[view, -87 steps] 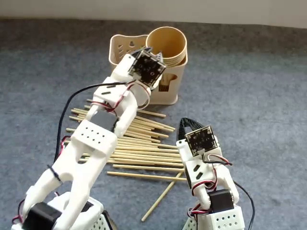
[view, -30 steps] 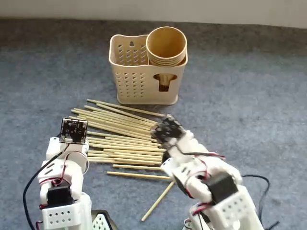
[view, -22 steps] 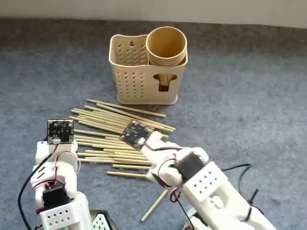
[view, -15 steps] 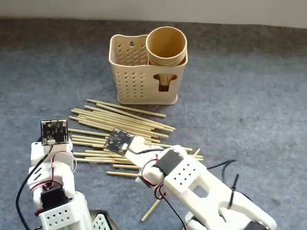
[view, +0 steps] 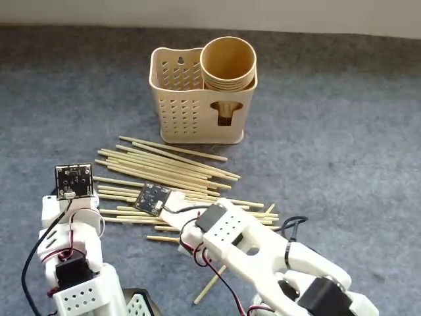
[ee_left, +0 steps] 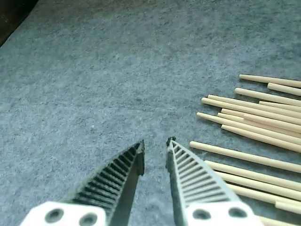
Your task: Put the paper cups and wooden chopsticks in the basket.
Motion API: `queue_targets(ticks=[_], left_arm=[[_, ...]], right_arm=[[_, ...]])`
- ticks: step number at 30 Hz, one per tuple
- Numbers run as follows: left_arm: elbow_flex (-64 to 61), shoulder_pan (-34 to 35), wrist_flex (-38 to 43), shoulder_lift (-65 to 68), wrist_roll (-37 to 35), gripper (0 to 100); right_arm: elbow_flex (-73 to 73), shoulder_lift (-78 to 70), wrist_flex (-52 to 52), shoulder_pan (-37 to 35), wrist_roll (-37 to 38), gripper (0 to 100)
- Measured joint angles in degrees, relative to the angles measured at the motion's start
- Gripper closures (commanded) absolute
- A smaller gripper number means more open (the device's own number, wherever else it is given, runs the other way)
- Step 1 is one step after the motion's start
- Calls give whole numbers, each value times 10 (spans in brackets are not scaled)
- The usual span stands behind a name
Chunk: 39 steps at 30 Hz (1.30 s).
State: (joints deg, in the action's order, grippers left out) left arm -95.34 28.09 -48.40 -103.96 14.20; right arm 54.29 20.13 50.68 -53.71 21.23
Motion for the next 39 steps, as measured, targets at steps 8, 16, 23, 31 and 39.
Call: queue_targets(ticks=[8, 16, 23, 31, 39], left_arm=[[0, 0, 0, 0, 0, 898], [0, 0, 0, 0, 0, 898], [-3, 0, 0, 0, 0, 898], [-4, 0, 0, 0, 0, 898], [-4, 0, 0, 0, 0, 898]], right_arm=[[-1, -7, 0, -33, 0, 897], [-1, -8, -33, -33, 0, 898], [18, -9, -55, -33, 0, 936], [18, -12, -68, -33, 0, 938], [-10, -91, -54, -32, 1, 995]])
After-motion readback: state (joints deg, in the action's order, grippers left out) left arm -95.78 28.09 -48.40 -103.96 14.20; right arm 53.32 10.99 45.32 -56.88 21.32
